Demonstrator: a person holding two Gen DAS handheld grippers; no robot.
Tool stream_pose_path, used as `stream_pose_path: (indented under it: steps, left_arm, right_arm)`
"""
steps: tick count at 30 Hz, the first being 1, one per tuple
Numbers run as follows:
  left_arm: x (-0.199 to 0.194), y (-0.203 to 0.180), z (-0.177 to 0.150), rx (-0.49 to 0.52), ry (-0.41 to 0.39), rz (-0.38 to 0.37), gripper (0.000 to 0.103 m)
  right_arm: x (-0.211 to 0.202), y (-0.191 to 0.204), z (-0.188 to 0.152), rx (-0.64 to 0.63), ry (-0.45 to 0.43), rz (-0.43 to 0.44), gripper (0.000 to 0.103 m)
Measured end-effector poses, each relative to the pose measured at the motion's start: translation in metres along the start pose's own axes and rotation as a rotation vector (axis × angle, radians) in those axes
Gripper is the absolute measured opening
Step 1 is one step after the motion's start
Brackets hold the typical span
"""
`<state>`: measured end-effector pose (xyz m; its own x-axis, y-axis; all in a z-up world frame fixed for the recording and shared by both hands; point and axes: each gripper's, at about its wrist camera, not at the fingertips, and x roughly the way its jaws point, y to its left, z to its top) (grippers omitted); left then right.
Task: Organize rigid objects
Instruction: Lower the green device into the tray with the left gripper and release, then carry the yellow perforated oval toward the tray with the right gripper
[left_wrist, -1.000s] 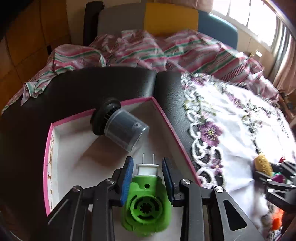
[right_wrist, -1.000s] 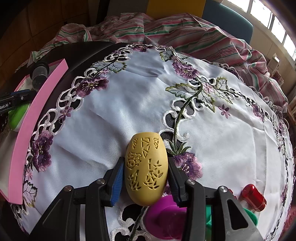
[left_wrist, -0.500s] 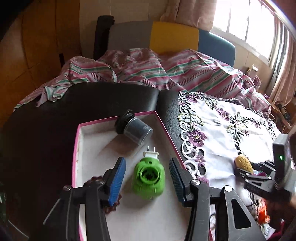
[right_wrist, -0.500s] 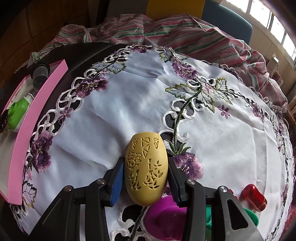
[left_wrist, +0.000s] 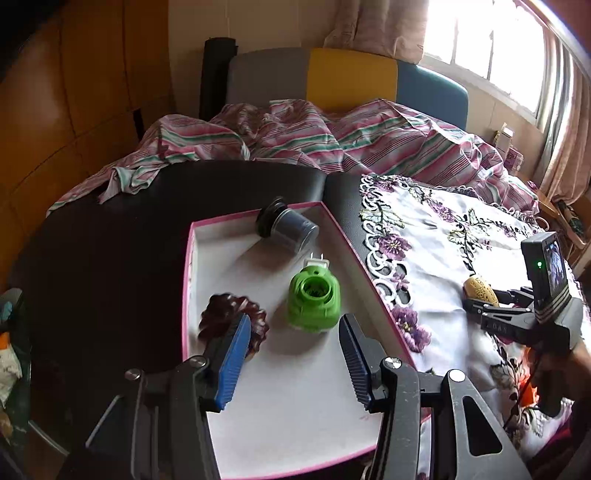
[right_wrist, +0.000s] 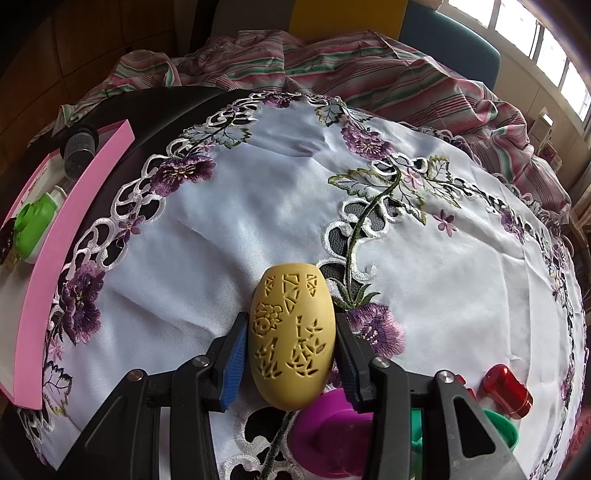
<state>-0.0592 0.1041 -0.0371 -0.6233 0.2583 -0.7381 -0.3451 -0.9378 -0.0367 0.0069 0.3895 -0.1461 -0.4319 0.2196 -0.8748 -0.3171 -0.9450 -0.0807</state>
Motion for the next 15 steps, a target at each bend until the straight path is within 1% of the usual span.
stream_pose_path:
  steps: [12, 15]
  left_arm:
    - [-0.009, 0.017, -0.016, -0.028, 0.007, 0.029, 0.051]
    - [-0.009, 0.023, -0.020, -0.040, 0.014, 0.036, 0.051]
  right_arm:
    - [0.001, -0.003, -0.001, 0.021, -0.008, 0.017, 0.044]
    - [0.001, -0.002, -0.002, 0.019, -0.013, 0.008, 0.044]
